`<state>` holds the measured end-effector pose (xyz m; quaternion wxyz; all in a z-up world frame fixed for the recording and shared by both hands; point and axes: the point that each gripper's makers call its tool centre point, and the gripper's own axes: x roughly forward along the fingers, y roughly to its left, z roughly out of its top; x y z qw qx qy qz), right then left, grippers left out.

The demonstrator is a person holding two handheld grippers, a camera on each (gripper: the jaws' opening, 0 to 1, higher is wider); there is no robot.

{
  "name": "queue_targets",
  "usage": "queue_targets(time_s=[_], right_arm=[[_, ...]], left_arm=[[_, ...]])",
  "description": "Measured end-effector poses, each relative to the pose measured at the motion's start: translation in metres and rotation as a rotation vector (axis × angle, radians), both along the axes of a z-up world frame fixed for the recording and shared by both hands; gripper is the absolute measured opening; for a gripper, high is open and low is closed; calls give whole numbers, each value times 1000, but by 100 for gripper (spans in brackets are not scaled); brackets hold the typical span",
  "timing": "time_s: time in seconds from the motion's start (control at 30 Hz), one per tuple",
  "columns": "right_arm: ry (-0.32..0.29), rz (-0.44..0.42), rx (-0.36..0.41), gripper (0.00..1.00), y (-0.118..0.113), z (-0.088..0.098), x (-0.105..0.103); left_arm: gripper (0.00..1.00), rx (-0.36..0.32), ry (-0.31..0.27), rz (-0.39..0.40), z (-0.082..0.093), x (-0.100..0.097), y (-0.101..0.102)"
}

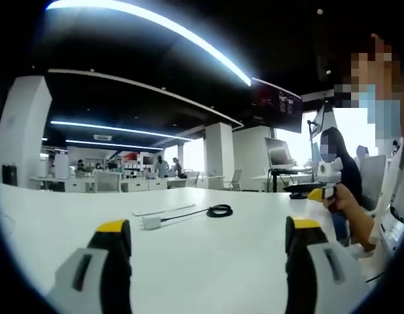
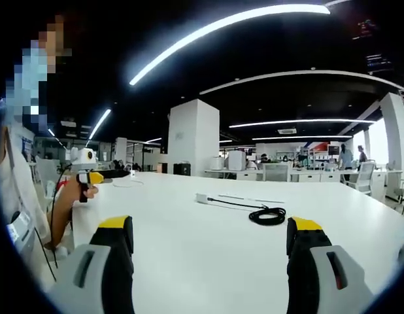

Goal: Plug the desk Type‑C cable into the charger adapter.

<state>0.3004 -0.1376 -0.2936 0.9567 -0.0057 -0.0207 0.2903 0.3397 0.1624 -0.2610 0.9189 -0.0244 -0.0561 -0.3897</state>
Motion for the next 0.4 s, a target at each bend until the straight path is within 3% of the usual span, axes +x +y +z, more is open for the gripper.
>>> queue_targets(time_s=[0.4], right_arm=[[-1, -19, -3, 100, -7, 1, -2]], left_arm=[[100, 4, 8, -11, -3, -1, -3]])
